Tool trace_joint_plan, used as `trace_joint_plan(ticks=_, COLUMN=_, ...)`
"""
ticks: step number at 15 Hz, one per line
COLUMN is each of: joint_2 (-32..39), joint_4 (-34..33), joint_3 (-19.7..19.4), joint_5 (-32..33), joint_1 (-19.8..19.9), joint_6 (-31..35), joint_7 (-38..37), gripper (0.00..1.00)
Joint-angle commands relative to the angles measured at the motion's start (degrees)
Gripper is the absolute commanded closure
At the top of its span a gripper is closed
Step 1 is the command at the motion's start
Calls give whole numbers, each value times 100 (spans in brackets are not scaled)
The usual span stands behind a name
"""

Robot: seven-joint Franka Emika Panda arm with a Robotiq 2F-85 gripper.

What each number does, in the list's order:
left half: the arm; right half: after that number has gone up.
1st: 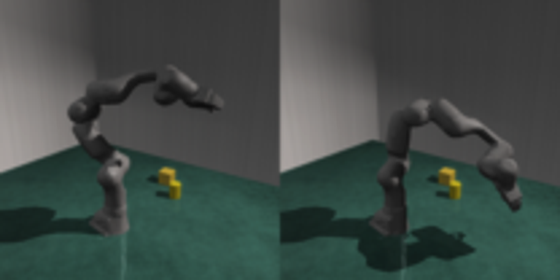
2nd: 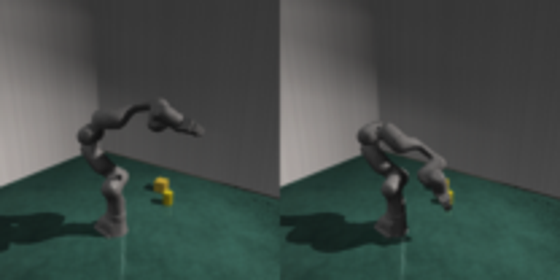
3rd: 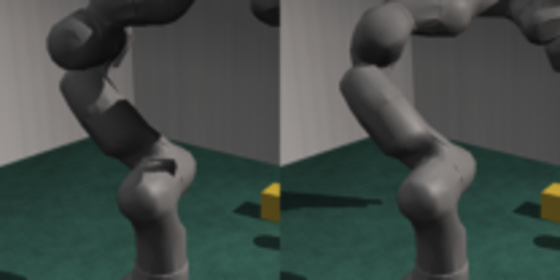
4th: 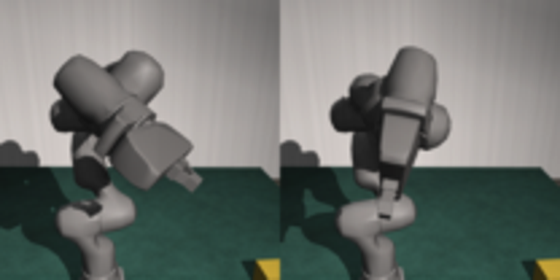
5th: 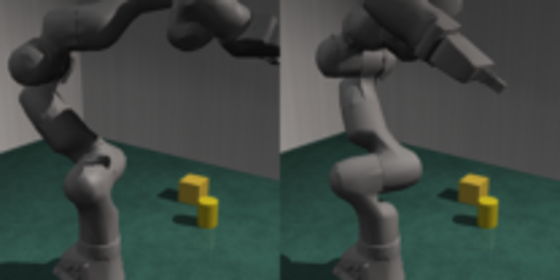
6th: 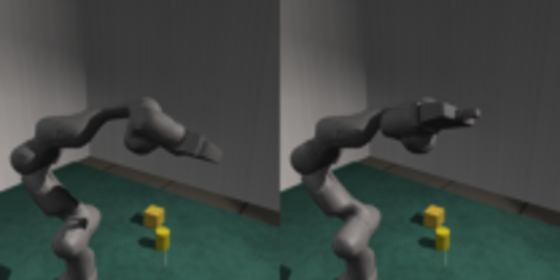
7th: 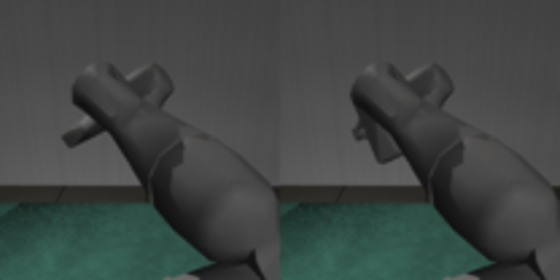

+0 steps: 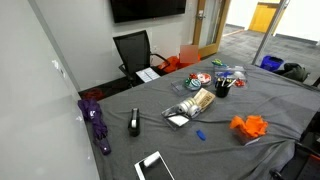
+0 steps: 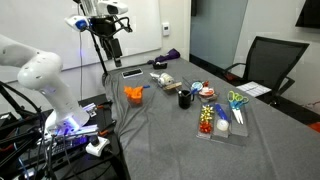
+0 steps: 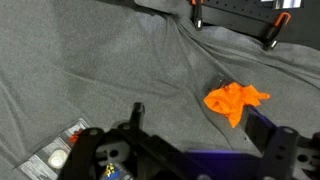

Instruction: Put one wooden box from the clear container on the table.

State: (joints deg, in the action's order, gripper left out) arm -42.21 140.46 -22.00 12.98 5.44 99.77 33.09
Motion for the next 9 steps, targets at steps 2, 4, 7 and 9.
trace_joint_plan(ticks=2, joint_2=114, joint_4=-44, joint_3=4, joint_5=-293, joint_1=11, joint_6=-211, joint_7=-10, gripper=0)
trace_joint_plan(ticks=4, joint_2=623, joint_4=38, joint_3=200, joint_5=-739, joint_1=-249, joint_6=328, joint_7=-471, gripper=0)
trace_joint_plan(ticks=7, joint_2=1206, joint_4=-16, joint_3=389, joint_5=-1314, joint_1=-489, joint_6=823, joint_7=-857, gripper=0)
trace_joint_plan(ticks=9, joint_2=1676, joint_4=-128, joint_3=528, joint_5=-1615, joint_1=-589, joint_6=1113, joint_7=-962, gripper=0)
